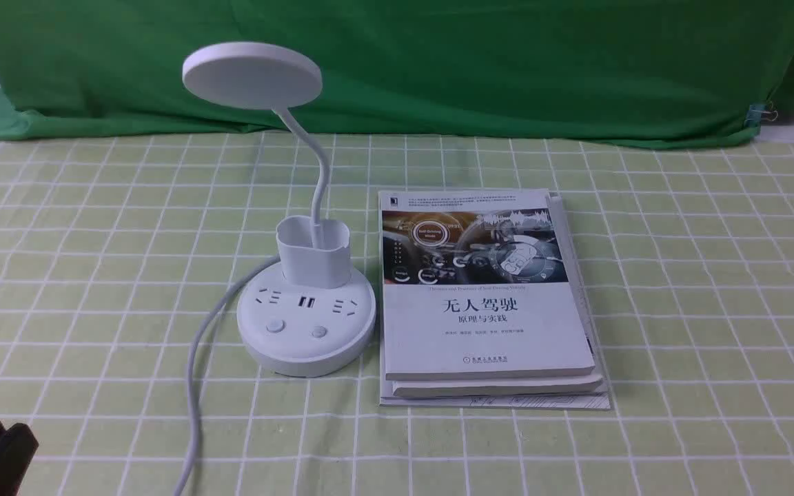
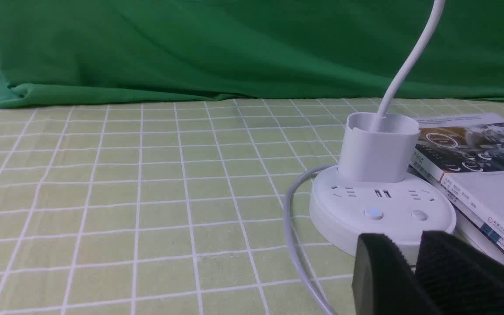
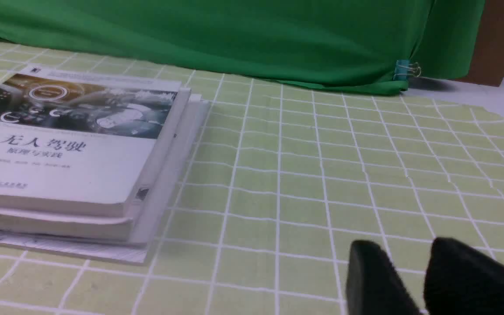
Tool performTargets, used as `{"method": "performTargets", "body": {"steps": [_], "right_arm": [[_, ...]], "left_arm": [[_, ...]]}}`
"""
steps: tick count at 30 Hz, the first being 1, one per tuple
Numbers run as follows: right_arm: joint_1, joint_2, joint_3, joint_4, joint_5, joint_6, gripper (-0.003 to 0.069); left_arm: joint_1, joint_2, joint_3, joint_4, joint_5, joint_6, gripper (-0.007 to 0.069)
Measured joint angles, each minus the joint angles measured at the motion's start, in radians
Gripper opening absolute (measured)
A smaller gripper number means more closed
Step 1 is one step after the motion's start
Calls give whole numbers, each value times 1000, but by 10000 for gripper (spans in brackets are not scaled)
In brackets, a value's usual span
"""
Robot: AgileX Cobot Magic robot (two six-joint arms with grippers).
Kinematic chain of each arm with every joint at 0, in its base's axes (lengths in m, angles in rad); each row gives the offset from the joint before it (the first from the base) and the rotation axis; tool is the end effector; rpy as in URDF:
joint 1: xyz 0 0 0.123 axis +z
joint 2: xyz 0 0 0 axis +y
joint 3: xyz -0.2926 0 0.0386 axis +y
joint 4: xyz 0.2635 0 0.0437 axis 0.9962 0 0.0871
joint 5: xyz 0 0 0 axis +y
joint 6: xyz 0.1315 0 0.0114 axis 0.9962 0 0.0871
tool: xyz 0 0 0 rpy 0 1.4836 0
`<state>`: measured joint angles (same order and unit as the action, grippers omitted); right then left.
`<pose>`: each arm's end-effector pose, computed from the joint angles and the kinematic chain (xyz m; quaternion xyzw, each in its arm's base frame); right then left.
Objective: Turn on the table lamp on the green coffee tablecloth with your hand.
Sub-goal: 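Press the power button on the lamp base to turn the lamp on with the left gripper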
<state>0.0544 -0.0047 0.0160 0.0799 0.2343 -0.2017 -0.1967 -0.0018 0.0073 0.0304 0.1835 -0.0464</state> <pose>0.1012 0.0080 0.1801 -0.0737 0.7570 -0.0155 0.6490 0.1005 -0.0193 0.1898 0.0649 0.7393 -0.0693 0.6667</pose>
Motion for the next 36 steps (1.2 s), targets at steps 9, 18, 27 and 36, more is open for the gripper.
{"method": "performTargets", "body": {"steps": [9, 18, 27, 36], "right_arm": [[0, 0, 0, 0, 0, 0, 242], [0, 0, 0, 0, 0, 0, 242], [0, 0, 0, 0, 0, 0, 242], [0, 0, 0, 0, 0, 0, 242]], "left_arm": [[0, 0, 0, 0, 0, -1, 125], [0, 0, 0, 0, 0, -2, 129], [0, 0, 0, 0, 0, -2, 137], [0, 0, 0, 0, 0, -2, 150]]}}
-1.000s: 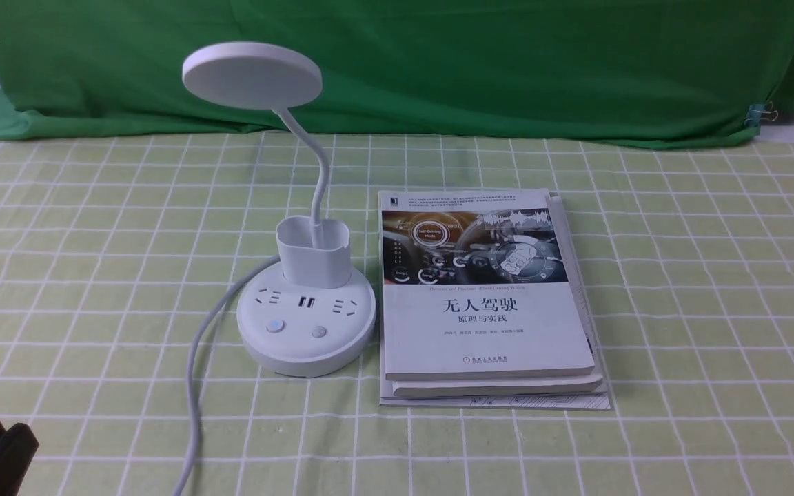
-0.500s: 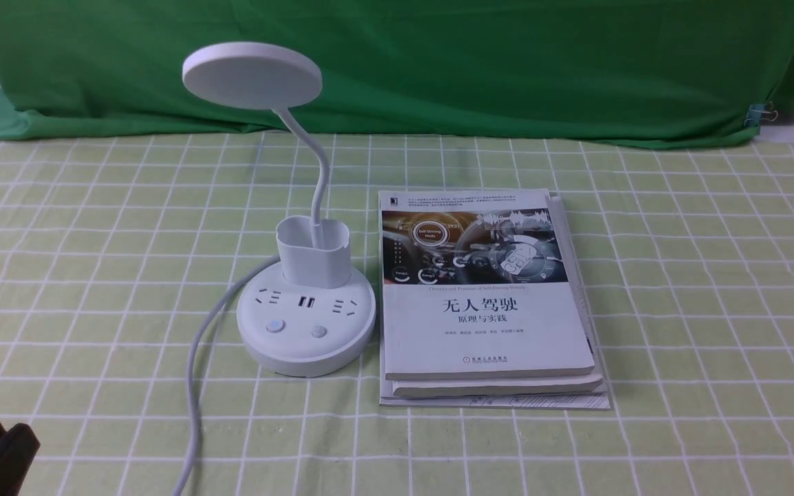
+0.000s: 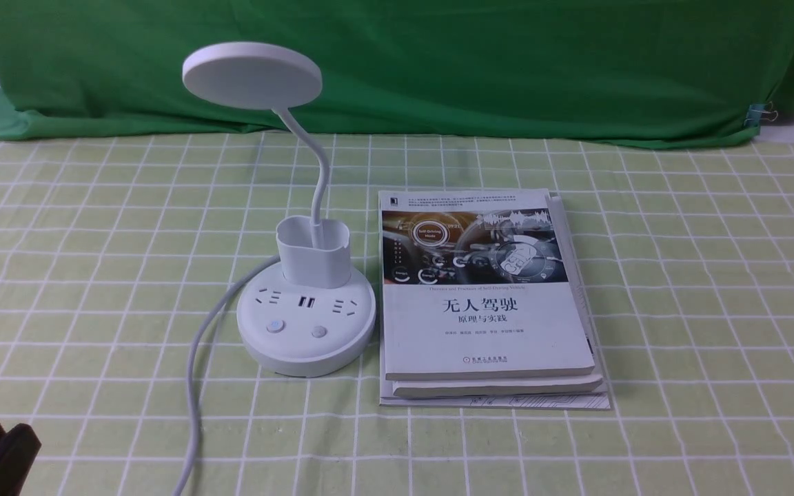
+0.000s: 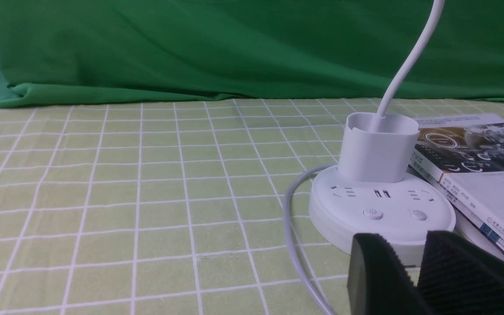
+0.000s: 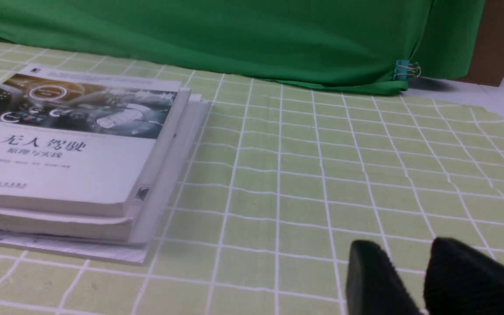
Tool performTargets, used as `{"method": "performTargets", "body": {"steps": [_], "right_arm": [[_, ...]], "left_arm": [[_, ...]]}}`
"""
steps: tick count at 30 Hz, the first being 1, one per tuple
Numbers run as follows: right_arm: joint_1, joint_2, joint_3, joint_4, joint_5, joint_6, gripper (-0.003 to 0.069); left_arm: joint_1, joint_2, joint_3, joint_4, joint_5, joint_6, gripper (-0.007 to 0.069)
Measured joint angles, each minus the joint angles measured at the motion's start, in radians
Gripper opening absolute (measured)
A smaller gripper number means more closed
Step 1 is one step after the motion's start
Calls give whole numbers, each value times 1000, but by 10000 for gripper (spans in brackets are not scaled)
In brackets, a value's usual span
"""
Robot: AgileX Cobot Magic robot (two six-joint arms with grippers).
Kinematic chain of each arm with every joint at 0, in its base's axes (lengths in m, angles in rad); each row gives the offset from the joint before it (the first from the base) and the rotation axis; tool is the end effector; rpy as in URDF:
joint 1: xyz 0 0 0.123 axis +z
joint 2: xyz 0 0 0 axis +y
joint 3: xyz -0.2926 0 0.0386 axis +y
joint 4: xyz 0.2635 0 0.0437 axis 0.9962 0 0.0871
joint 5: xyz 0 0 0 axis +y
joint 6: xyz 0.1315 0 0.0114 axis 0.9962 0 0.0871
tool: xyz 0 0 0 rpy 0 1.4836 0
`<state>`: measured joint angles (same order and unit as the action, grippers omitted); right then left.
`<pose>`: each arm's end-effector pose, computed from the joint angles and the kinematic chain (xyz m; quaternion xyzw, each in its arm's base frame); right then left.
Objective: Turn on the table lamp on the green coffee tablecloth with your hand.
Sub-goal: 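Press the power button on the lamp base to turn the lamp on with the left gripper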
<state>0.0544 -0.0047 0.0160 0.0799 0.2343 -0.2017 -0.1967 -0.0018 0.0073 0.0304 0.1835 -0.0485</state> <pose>0.1012 0.0080 0.1801 -0.0737 0.7570 -0.0155 0.6490 0.1005 -0.0193 0.1898 0.0641 0.7394 -0.0700 0.6666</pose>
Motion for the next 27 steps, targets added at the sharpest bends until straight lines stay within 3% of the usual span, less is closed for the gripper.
{"method": "performTargets", "body": {"steps": [27], "right_arm": [[0, 0, 0, 0, 0, 0, 242]], "left_arm": [[0, 0, 0, 0, 0, 1, 176]]}}
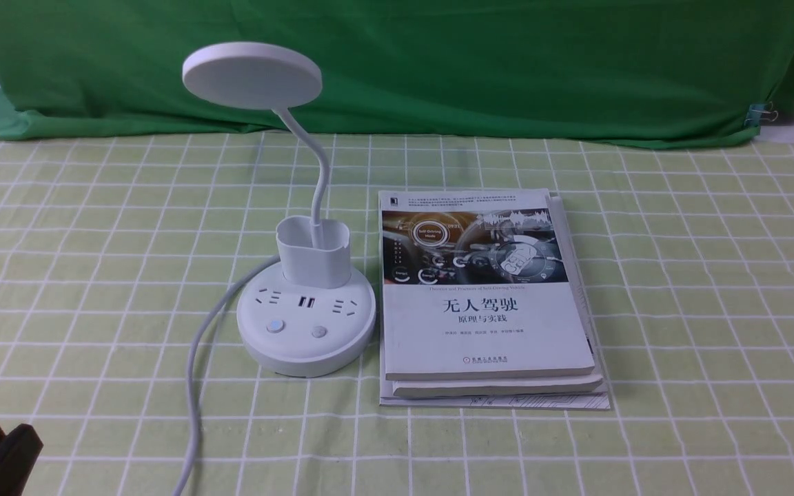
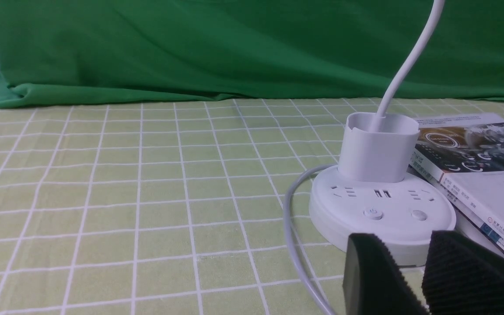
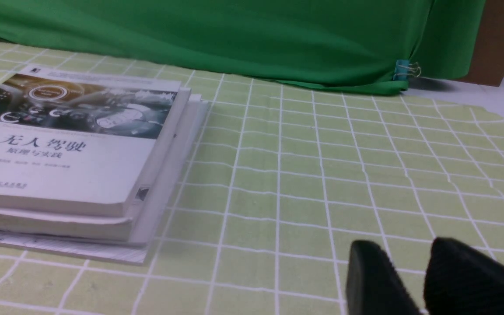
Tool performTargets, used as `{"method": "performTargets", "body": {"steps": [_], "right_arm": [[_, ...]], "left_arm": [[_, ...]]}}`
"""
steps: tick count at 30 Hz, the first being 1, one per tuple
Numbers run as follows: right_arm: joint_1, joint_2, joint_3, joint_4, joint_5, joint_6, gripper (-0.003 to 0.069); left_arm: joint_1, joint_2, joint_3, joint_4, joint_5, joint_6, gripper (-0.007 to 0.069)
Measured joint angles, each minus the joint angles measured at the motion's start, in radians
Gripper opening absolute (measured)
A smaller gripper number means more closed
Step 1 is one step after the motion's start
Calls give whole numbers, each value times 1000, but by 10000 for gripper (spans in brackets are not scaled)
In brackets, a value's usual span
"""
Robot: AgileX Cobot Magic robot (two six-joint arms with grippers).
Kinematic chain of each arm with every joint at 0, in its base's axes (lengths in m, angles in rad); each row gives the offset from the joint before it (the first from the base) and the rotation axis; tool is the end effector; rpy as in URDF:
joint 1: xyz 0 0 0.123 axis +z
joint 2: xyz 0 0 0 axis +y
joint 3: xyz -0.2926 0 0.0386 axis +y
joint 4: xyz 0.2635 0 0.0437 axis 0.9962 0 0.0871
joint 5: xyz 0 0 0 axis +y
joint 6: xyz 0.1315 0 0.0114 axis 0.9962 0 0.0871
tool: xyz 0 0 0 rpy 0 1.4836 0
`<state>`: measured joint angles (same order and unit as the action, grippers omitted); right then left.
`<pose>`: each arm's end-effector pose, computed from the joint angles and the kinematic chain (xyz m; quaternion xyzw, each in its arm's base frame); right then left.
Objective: Turn on the table lamp on the green coffee tablecloth with your hand.
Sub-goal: 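Press the power button on the lamp base to turn the lamp on with the left gripper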
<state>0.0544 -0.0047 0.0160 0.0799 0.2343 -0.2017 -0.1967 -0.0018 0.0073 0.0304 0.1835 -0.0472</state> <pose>0.1012 0.0080 0.1801 -0.0737 0.7570 -0.0155 0.6490 0.1005 -0.0193 0.1898 0.0646 0.7393 -0.0695 0.6666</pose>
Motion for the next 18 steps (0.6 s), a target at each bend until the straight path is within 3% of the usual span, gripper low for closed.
{"method": "performTargets", "body": {"steps": [18], "right_arm": [[0, 0, 0, 0, 0, 0, 242]], "left_arm": [[0, 0, 0, 33, -58, 4, 189]]}}
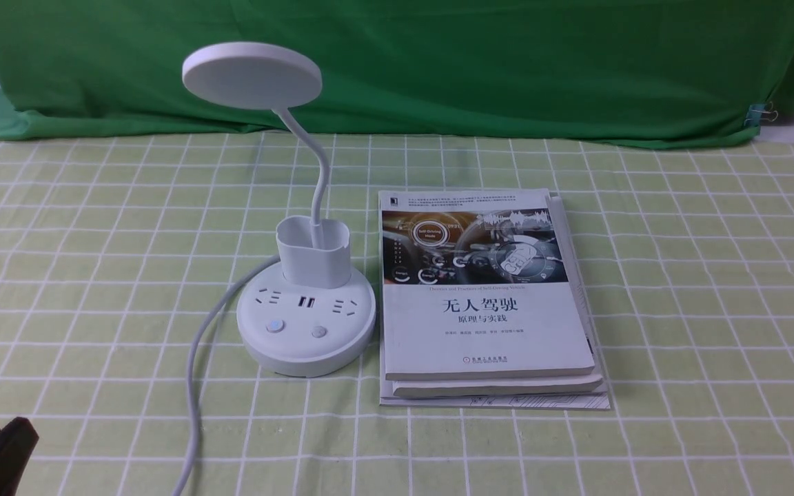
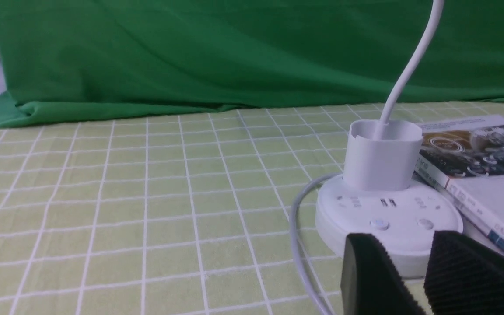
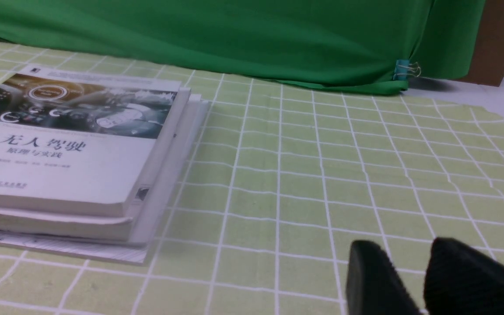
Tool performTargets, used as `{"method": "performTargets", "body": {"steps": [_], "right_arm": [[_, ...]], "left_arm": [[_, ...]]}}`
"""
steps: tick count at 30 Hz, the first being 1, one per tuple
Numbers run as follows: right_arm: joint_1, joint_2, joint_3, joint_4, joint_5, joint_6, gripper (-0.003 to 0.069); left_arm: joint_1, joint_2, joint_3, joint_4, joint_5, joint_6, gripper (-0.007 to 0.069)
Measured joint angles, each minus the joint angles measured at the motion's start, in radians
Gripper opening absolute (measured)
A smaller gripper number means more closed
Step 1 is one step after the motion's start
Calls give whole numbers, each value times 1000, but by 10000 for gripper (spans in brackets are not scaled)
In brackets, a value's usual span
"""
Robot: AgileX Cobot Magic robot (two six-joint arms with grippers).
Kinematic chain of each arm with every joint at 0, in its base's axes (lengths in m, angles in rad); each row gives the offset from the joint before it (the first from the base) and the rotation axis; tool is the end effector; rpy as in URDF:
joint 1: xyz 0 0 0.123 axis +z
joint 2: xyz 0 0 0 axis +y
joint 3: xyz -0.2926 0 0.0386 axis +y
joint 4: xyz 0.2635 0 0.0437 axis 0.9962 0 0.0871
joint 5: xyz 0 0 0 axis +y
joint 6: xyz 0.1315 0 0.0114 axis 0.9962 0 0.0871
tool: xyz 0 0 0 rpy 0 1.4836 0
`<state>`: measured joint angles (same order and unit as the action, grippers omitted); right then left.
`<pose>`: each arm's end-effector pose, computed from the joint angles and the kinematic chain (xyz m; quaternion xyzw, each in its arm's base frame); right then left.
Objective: Turn on the table lamp on the green coffee tablecloth with your hand.
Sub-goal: 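Press the power button on the lamp base to turn the lamp on with the left gripper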
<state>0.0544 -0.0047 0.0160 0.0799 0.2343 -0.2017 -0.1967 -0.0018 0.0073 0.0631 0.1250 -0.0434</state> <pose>0.1012 0.0080 0.1801 -0.0737 0.7570 -0.0155 0.6490 0.1011 -0.0191 0.1975 0.0751 0.7182 -0.0585 0.6892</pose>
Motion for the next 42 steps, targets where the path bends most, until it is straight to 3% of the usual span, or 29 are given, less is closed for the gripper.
{"method": "performTargets", "body": {"steps": [14, 24, 28, 33, 42], "right_arm": [[0, 0, 0, 0, 0, 0, 242], [0, 0, 0, 0, 0, 0, 242], [0, 0, 0, 0, 0, -1, 242], [0, 0, 0, 0, 0, 0, 242], [0, 0, 0, 0, 0, 0, 242]], "left_arm": [[0, 0, -4, -112, -416, -31, 201], [0, 109, -290, -106, -294, -11, 211], [0, 238, -451, -107, -94, -13, 216], [0, 390, -510, -100, 152, -11, 219], [0, 609, -510, -136, 167, -1, 225]]}}
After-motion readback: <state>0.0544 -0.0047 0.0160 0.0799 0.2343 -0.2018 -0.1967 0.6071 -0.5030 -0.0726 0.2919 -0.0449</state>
